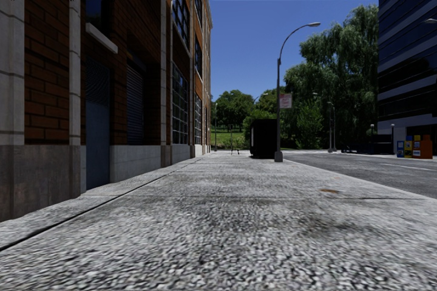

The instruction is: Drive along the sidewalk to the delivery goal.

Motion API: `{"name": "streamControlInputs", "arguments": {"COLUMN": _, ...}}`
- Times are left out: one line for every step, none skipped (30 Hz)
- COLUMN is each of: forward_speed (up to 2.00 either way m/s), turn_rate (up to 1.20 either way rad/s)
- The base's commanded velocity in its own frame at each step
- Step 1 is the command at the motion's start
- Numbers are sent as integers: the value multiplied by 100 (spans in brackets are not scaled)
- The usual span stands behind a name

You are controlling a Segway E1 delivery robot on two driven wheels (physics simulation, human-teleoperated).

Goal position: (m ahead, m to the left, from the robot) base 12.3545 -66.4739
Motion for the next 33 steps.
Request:
{"name": "streamControlInputs", "arguments": {"forward_speed": 200, "turn_rate": 0}}
{"name": "streamControlInputs", "arguments": {"forward_speed": 200, "turn_rate": 0}}
{"name": "streamControlInputs", "arguments": {"forward_speed": 200, "turn_rate": 0}}
{"name": "streamControlInputs", "arguments": {"forward_speed": 200, "turn_rate": 0}}
{"name": "streamControlInputs", "arguments": {"forward_speed": 200, "turn_rate": 0}}
{"name": "streamControlInputs", "arguments": {"forward_speed": 200, "turn_rate": 0}}
{"name": "streamControlInputs", "arguments": {"forward_speed": 200, "turn_rate": 0}}
{"name": "streamControlInputs", "arguments": {"forward_speed": 200, "turn_rate": 0}}
{"name": "streamControlInputs", "arguments": {"forward_speed": 200, "turn_rate": 0}}
{"name": "streamControlInputs", "arguments": {"forward_speed": 200, "turn_rate": 0}}
{"name": "streamControlInputs", "arguments": {"forward_speed": 200, "turn_rate": 0}}
{"name": "streamControlInputs", "arguments": {"forward_speed": 200, "turn_rate": 0}}
{"name": "streamControlInputs", "arguments": {"forward_speed": 200, "turn_rate": 0}}
{"name": "streamControlInputs", "arguments": {"forward_speed": 200, "turn_rate": 0}}
{"name": "streamControlInputs", "arguments": {"forward_speed": 200, "turn_rate": 0}}
{"name": "streamControlInputs", "arguments": {"forward_speed": 200, "turn_rate": 0}}
{"name": "streamControlInputs", "arguments": {"forward_speed": 200, "turn_rate": 0}}
{"name": "streamControlInputs", "arguments": {"forward_speed": 200, "turn_rate": 0}}
{"name": "streamControlInputs", "arguments": {"forward_speed": 200, "turn_rate": 0}}
{"name": "streamControlInputs", "arguments": {"forward_speed": 200, "turn_rate": -1}}
{"name": "streamControlInputs", "arguments": {"forward_speed": 200, "turn_rate": 0}}
{"name": "streamControlInputs", "arguments": {"forward_speed": 200, "turn_rate": 0}}
{"name": "streamControlInputs", "arguments": {"forward_speed": 200, "turn_rate": 0}}
{"name": "streamControlInputs", "arguments": {"forward_speed": 200, "turn_rate": 0}}
{"name": "streamControlInputs", "arguments": {"forward_speed": 200, "turn_rate": 0}}
{"name": "streamControlInputs", "arguments": {"forward_speed": 200, "turn_rate": 0}}
{"name": "streamControlInputs", "arguments": {"forward_speed": 200, "turn_rate": 0}}
{"name": "streamControlInputs", "arguments": {"forward_speed": 200, "turn_rate": 0}}
{"name": "streamControlInputs", "arguments": {"forward_speed": 200, "turn_rate": 0}}
{"name": "streamControlInputs", "arguments": {"forward_speed": 200, "turn_rate": 0}}
{"name": "streamControlInputs", "arguments": {"forward_speed": 200, "turn_rate": 0}}
{"name": "streamControlInputs", "arguments": {"forward_speed": 200, "turn_rate": 0}}
{"name": "streamControlInputs", "arguments": {"forward_speed": 200, "turn_rate": 0}}
